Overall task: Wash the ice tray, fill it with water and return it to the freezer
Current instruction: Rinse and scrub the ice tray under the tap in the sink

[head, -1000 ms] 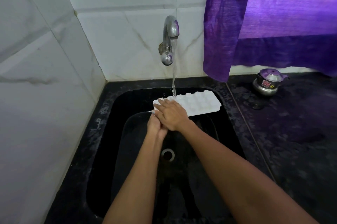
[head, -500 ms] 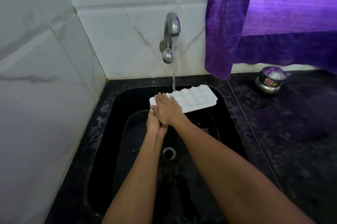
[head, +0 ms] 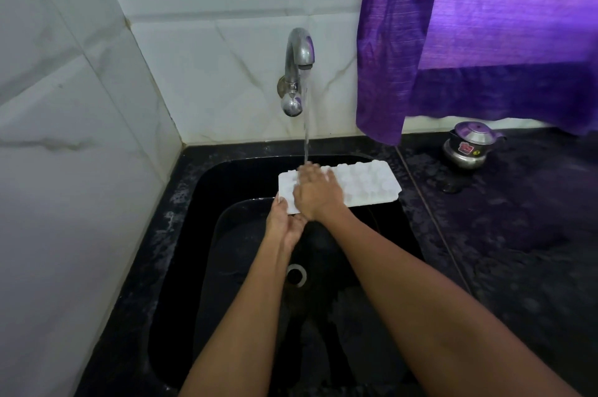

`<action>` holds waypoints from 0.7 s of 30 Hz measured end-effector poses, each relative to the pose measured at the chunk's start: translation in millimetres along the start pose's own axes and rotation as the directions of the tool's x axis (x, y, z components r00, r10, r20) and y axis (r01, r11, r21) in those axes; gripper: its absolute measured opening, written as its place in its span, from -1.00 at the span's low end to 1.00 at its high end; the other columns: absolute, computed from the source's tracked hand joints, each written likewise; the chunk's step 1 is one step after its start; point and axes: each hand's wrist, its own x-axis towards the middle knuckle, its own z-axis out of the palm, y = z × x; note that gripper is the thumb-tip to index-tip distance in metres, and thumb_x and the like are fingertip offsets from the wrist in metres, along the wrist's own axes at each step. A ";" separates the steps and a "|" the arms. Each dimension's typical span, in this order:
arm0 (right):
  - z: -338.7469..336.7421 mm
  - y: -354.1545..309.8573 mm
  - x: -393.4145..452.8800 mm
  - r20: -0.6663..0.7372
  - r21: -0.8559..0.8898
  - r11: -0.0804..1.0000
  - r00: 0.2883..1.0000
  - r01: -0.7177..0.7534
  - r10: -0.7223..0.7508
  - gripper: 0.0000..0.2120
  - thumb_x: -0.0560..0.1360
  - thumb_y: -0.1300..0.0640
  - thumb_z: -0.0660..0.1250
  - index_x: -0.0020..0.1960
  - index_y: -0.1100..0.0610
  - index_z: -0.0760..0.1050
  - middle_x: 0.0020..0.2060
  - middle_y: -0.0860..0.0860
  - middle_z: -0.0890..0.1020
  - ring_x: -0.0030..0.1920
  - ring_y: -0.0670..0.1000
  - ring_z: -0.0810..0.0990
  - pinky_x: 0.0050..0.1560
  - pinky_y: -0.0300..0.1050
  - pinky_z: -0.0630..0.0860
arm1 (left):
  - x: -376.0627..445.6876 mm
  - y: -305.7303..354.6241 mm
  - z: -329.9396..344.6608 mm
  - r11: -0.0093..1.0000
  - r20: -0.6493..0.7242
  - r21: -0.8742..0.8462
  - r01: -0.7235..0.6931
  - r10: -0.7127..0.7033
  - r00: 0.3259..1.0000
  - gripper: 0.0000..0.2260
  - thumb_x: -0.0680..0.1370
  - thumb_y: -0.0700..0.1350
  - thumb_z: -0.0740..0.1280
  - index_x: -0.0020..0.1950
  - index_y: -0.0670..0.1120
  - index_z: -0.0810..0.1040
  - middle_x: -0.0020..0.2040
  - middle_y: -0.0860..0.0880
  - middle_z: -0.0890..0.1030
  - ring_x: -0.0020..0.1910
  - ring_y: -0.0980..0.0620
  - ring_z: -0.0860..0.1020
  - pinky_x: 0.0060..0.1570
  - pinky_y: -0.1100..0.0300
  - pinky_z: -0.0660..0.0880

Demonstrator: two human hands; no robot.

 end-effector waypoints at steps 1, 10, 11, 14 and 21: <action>-0.1 -2.6 -1.5 0.011 0.018 0.996 0.996 0.091 -0.091 -0.45 0.65 -0.02 -0.11 0.56 0.21 -0.07 0.56 0.12 -0.03 0.55 0.06 -0.08 0.53 0.02 -0.14 | -0.3 -1.8 0.2 0.999 0.011 0.032 0.017 -0.017 1.000 -0.66 0.69 -0.11 0.02 0.39 -0.17 0.39 0.02 -0.19 0.62 -0.11 -0.09 0.62 -0.30 0.07 0.63; -2.3 42.1 -2.3 0.080 0.084 0.983 0.984 -0.163 0.156 -0.31 0.57 -0.31 -0.23 0.58 0.03 -0.14 0.56 0.05 -0.14 0.55 0.05 -0.18 0.49 0.12 -0.25 | 1.2 29.7 -15.7 0.991 -0.103 -0.039 -0.126 0.122 0.987 -0.67 0.69 -0.13 -0.02 0.39 -0.08 0.38 0.34 -0.23 0.48 0.29 -0.27 0.46 0.05 -0.21 0.46; -2.0 46.0 -3.6 0.107 0.102 0.964 0.966 -0.246 0.235 -0.28 0.56 -0.33 -0.22 0.58 0.06 -0.16 0.56 0.08 -0.15 0.55 0.07 -0.18 0.49 0.12 -0.25 | -0.4 35.2 -20.2 0.989 -0.117 -0.022 -0.149 0.145 0.982 -0.67 0.69 -0.12 -0.02 0.39 -0.07 0.38 0.34 -0.21 0.48 0.30 -0.27 0.46 0.05 -0.21 0.46; 2.0 30.2 -5.7 0.102 0.109 0.939 0.943 -0.327 0.317 -0.20 0.55 -0.34 -0.20 0.56 0.19 -0.19 0.54 0.19 -0.15 0.54 0.14 -0.18 0.51 0.07 -0.23 | -8.3 41.8 -23.5 0.983 -0.116 0.025 -0.184 0.185 0.976 -0.69 0.70 -0.12 -0.03 0.34 -0.05 0.41 0.30 -0.19 0.50 0.25 -0.24 0.49 0.02 -0.17 0.48; 10.6 -33.9 -8.4 0.057 0.147 0.968 0.976 0.202 -0.212 -0.35 0.58 -0.29 -0.13 0.57 0.01 -0.03 0.56 0.08 -0.06 0.55 0.03 -0.10 0.52 0.09 -0.18 | -13.9 37.6 -26.9 0.985 -0.116 0.039 -0.170 0.173 0.978 -0.68 0.69 -0.17 -0.03 0.33 -0.13 0.42 0.20 -0.19 0.54 -0.10 -0.07 0.59 -0.26 -0.02 0.58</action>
